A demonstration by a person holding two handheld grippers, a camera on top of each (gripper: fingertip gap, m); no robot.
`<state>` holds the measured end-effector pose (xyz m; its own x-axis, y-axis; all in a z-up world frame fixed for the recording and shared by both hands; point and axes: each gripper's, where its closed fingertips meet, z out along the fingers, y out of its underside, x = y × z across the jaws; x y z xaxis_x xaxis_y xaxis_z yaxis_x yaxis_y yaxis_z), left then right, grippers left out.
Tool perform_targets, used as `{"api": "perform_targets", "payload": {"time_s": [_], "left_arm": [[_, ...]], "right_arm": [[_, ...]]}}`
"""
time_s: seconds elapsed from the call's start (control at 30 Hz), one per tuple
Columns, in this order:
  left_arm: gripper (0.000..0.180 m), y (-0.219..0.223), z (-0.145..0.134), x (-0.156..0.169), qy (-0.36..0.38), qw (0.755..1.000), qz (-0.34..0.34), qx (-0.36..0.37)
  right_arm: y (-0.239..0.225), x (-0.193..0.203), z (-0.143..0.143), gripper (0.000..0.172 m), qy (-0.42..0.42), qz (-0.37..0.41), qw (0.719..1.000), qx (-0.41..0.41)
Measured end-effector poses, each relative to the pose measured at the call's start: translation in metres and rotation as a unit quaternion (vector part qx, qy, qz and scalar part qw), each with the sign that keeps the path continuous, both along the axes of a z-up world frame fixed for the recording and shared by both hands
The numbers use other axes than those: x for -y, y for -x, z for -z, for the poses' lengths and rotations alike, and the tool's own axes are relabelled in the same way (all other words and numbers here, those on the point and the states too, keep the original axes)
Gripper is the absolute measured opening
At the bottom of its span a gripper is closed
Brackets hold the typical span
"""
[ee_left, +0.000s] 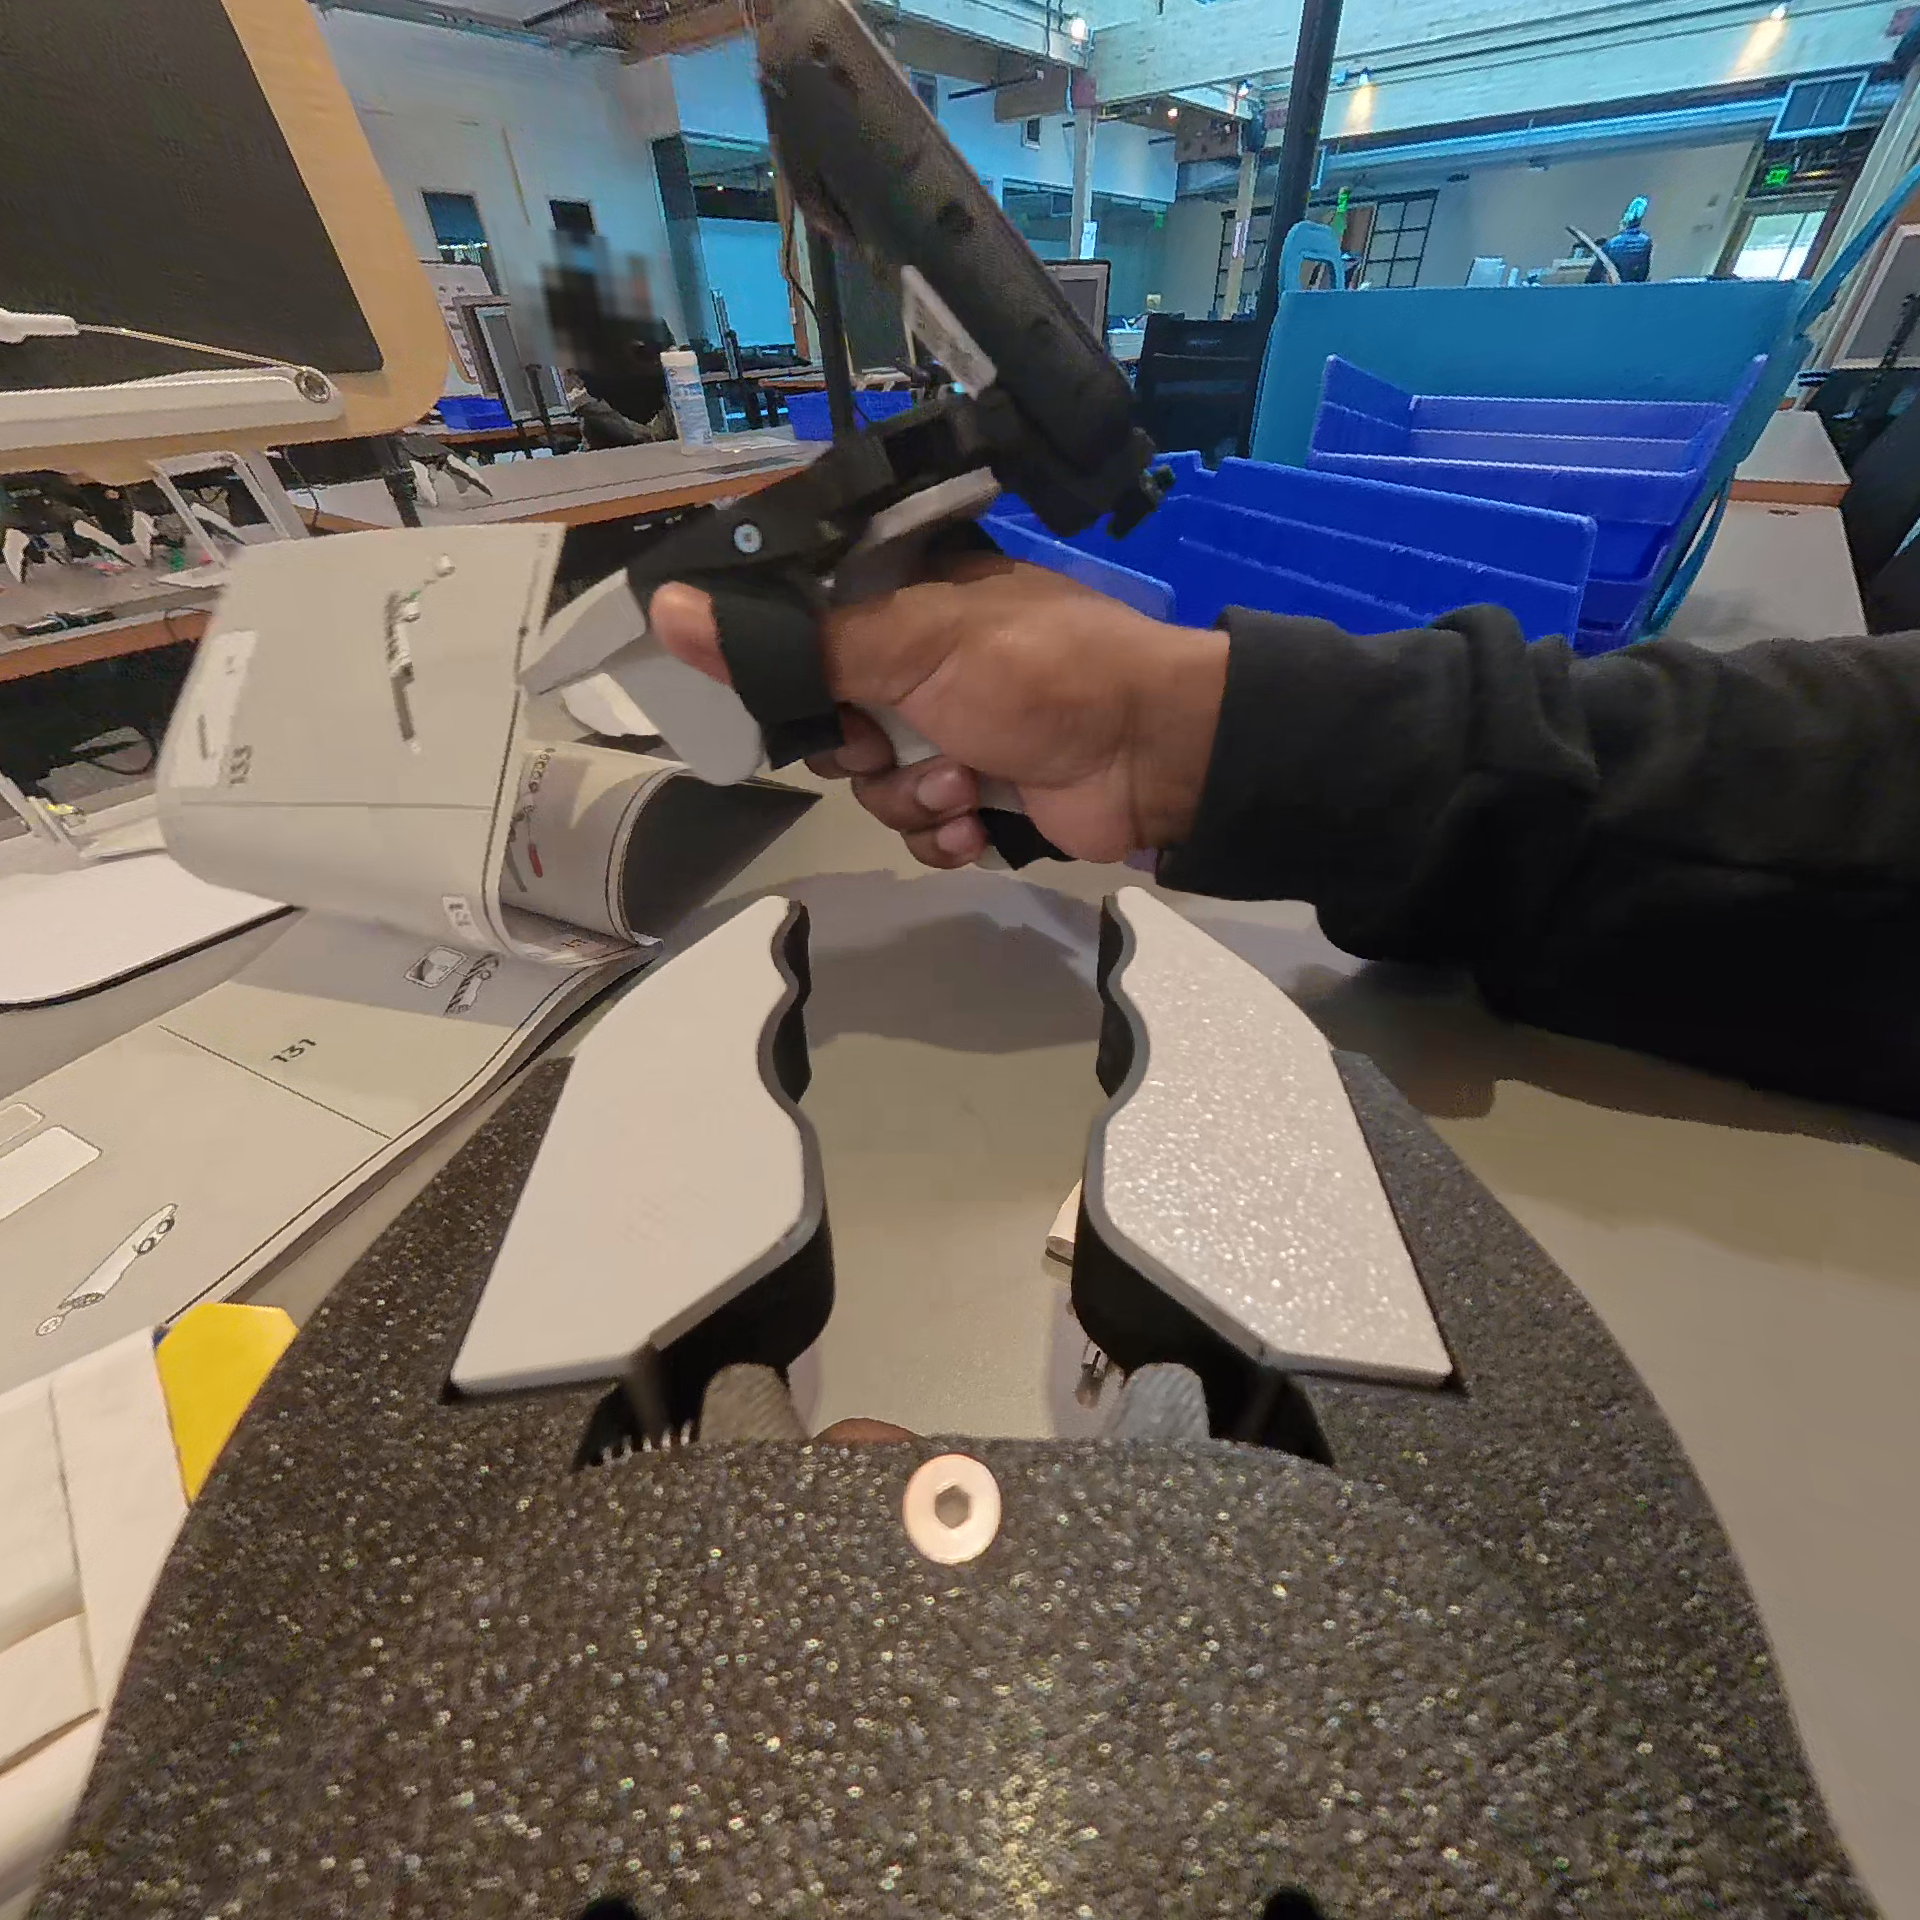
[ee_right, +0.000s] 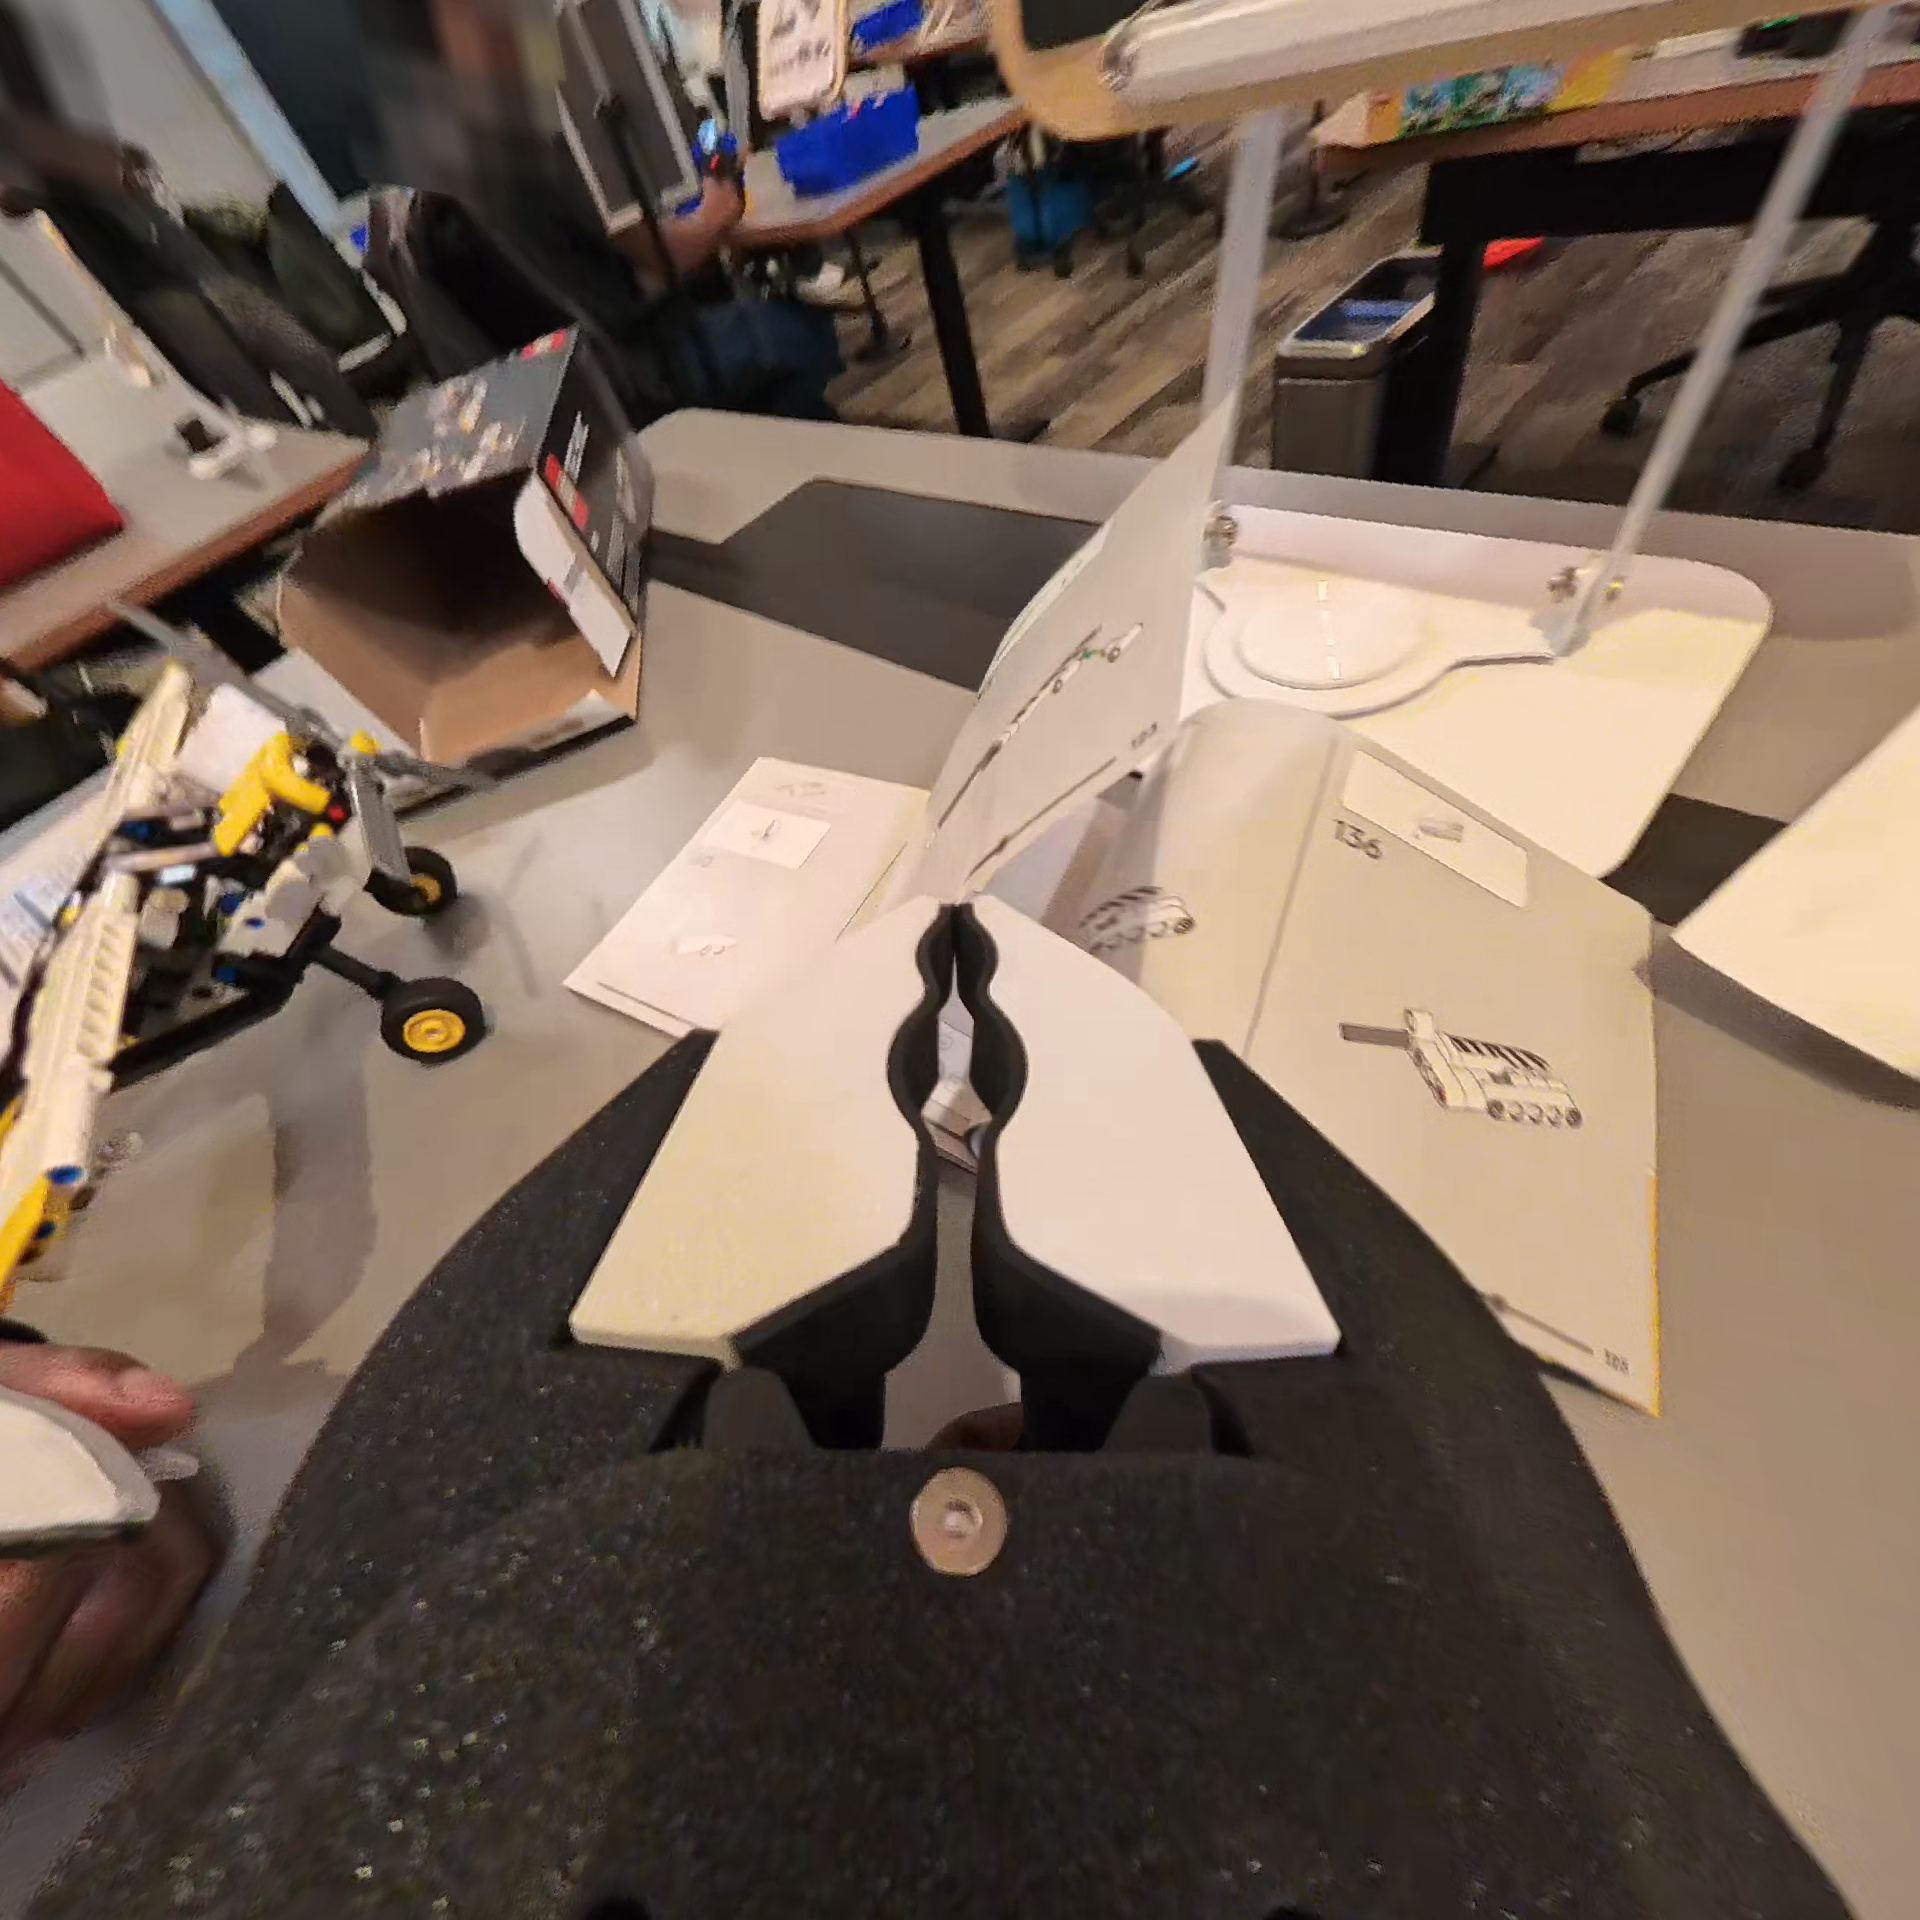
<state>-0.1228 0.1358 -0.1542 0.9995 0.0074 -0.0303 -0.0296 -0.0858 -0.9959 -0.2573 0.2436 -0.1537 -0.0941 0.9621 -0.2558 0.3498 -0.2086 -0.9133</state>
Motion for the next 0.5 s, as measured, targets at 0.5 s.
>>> {"api": "perform_targets", "payload": {"time_s": [0.5], "left_arm": [[0.054, 0.000, 0.000, 0.001, 0.000, 1.000, 0.001, 0.001]], "right_arm": [[-0.042, -0.052, 0.015, 0.000, 0.117, 0.119, 0.985, -0.036]]}}
